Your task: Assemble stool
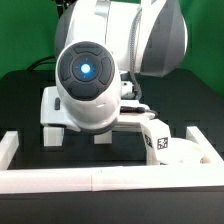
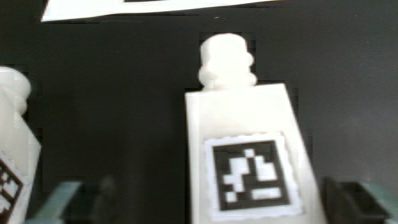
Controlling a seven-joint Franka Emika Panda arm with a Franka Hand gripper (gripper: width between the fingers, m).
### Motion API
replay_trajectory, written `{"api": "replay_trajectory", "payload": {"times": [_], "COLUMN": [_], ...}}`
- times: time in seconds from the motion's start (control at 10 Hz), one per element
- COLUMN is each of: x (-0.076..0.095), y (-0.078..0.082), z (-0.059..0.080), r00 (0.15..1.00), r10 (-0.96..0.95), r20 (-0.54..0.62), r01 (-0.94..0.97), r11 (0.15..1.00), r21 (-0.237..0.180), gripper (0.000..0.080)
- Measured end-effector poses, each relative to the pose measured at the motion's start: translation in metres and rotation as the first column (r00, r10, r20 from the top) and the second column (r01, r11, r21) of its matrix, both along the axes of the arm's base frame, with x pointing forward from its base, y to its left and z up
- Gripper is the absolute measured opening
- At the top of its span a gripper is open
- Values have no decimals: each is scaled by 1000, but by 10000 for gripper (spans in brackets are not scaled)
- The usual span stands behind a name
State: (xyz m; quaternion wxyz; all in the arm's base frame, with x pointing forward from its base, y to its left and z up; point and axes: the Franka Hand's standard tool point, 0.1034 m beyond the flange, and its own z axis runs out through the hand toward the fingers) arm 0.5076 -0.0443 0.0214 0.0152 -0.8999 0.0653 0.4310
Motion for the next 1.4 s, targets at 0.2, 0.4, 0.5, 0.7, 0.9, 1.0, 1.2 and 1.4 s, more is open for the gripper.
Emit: {"api": "replay_trajectory", "payload": {"times": [0.2, 0.4, 0.5, 0.7, 0.9, 1.0, 1.2, 1.4], "x": [0, 0, 0, 0, 1, 2, 12, 22], "y": [0, -1, -1, -1, 0, 6, 37, 66], "z": [0, 0, 0, 0, 1, 17, 62, 96], "r00": [1000, 1000, 1000, 1000, 1000, 1000, 999, 997], "r10": [0, -1, -1, -1, -1, -9, -50, -74], "r20": [0, 0, 0, 0, 3, -8, -1, 34], "r01": [0, 1, 1, 1, 1, 9, 49, 76], "r11": [1000, 1000, 1000, 1000, 1000, 1000, 998, 996], "r21": [0, -1, -1, -1, 0, -4, -48, -55], "gripper": [441, 333, 333, 333, 333, 333, 333, 333]}}
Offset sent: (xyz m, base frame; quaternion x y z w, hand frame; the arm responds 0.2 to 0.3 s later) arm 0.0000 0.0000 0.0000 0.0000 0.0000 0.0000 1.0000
